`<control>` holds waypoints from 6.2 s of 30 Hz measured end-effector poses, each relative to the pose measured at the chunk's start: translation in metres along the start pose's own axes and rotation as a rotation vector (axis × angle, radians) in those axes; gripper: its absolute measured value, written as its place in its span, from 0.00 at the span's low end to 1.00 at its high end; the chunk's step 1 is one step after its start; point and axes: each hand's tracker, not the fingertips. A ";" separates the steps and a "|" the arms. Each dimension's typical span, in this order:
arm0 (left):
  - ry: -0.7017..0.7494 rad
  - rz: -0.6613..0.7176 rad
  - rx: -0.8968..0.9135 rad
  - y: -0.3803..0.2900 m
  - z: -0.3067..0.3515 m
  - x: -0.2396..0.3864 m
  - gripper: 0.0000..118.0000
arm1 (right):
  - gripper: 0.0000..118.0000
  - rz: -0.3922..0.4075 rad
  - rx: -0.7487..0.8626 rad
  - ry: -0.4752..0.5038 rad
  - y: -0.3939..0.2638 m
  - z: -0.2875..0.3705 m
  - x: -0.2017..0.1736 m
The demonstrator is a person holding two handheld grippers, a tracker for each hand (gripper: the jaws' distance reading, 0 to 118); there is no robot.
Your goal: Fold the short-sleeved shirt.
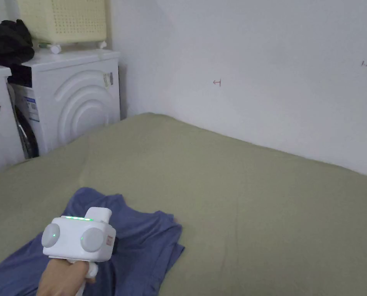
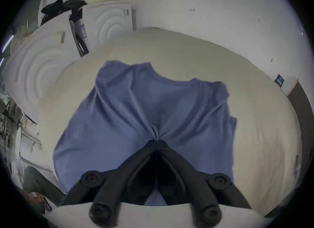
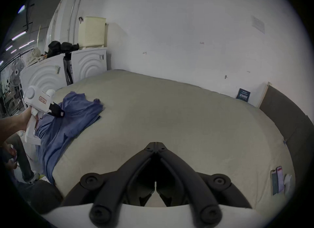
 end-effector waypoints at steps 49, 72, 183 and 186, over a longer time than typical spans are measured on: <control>-0.632 -0.513 0.274 -0.082 0.132 0.388 0.90 | 0.00 -0.224 0.005 -0.325 -0.056 0.100 0.180; -0.330 -0.193 0.377 -0.088 0.196 0.129 0.02 | 0.00 -0.187 0.128 -0.236 -0.033 0.115 0.109; -0.088 -0.196 0.355 0.185 0.089 0.236 0.01 | 0.00 -0.188 -0.110 -0.450 0.118 -0.087 0.328; -0.138 -0.200 0.232 0.142 0.059 0.221 0.01 | 0.00 -0.237 -0.173 -0.414 0.065 -0.081 0.321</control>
